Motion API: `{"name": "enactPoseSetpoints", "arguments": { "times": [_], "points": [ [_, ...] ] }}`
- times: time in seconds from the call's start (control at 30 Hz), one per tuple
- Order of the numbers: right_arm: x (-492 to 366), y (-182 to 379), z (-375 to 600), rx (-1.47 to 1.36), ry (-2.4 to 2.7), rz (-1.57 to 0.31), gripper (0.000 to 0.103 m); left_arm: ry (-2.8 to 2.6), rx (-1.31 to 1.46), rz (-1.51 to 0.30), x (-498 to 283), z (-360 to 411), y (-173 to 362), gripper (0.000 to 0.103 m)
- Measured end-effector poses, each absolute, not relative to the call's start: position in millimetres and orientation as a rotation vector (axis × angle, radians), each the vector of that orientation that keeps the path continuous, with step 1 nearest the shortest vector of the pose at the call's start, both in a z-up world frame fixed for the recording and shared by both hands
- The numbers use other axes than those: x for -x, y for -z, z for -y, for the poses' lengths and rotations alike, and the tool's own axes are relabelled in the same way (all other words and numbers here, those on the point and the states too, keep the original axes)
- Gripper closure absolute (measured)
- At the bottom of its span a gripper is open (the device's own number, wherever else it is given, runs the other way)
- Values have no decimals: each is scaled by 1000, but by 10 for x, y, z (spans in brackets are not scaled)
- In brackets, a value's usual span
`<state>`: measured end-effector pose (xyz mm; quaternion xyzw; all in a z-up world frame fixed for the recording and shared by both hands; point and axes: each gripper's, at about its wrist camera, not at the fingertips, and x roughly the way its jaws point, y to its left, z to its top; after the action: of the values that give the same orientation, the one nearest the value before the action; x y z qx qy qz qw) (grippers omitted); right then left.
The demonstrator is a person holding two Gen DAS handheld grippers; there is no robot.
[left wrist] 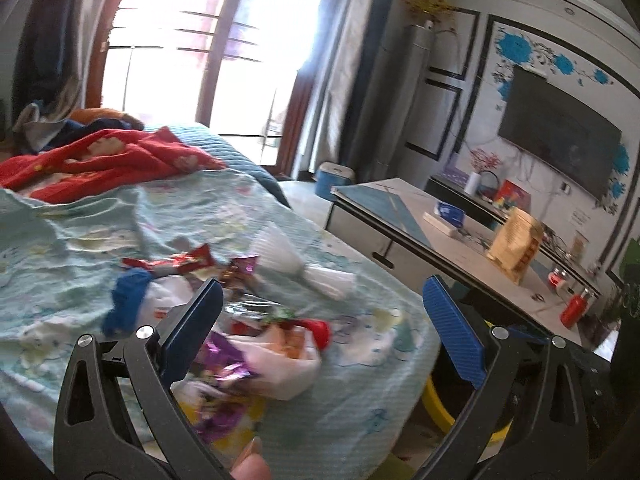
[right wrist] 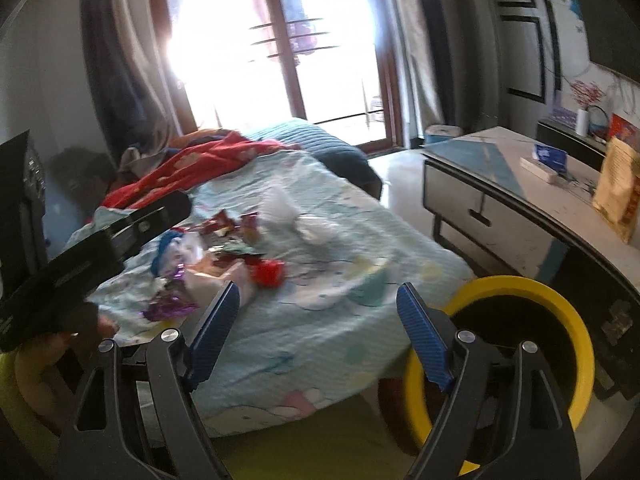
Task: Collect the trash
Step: 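Move both tools back over the trash on the bed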
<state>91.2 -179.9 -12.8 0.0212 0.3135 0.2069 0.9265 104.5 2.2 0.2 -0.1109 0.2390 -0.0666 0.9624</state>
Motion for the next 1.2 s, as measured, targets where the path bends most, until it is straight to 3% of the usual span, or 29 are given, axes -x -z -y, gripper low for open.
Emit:
{"name": "enactPoseSetpoints", "arguments": {
  "times": [0.4,0.73,0.87,1.03,1.2],
  "points": [
    [-853,150,1116,21,-561,-663,25,-11,302,-488,-1074,-786,-5,11],
    [-1001,323,537,2,-686,-787,25,-132,403,-527,-1128,-1529,197,11],
    [-1014,381,379,12,-722,-823,32,-144,435,-553,-1150,-1704,307,11],
    [-1061,487,180,39,-748,-853,40,-124,500,-608,-1237,-1839,505,27],
    [-1143,623,98,57,-727,-872,49,-29,596,-653,-1335,-1862,716,33]
  ]
}}
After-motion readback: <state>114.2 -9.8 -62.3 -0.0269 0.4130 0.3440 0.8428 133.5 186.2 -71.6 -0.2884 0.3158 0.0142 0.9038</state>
